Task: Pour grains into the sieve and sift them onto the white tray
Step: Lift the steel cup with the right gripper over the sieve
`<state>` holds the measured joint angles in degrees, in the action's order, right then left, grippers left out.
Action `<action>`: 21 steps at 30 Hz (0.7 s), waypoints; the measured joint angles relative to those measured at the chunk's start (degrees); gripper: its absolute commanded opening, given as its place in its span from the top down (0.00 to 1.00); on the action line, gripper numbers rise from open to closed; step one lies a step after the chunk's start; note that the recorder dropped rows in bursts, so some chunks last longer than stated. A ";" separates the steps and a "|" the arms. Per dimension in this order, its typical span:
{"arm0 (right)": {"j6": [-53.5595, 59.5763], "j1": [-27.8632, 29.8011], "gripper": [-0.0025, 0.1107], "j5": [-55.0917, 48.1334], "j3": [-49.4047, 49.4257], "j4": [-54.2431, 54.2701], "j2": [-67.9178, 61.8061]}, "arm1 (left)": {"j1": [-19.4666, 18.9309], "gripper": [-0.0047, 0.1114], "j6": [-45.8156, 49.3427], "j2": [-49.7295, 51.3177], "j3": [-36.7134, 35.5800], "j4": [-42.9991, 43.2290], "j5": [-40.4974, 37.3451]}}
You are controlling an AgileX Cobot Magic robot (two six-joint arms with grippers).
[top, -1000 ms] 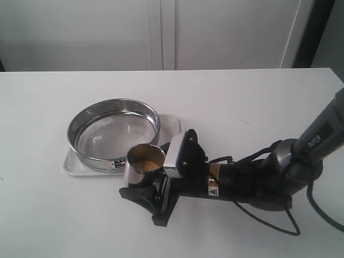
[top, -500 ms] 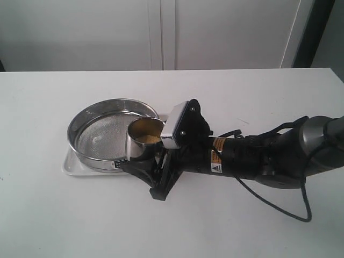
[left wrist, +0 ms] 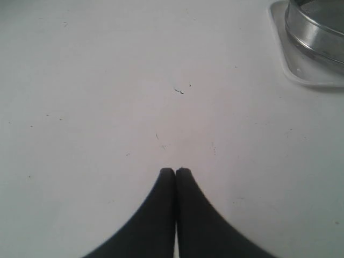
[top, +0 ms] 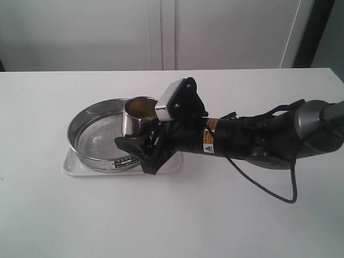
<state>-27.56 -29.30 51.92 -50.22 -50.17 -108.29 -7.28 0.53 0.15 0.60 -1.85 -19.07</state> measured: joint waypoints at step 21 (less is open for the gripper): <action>-13.18 -0.13 0.98 -15.44 -8.09 -5.50 0.00 | 0.00 0.96 0.00 0.00 0.00 0.00 0.00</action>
<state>-40.75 -29.44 36.48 -58.31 -55.66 -108.29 -7.28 0.53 0.15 0.60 -1.85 -19.07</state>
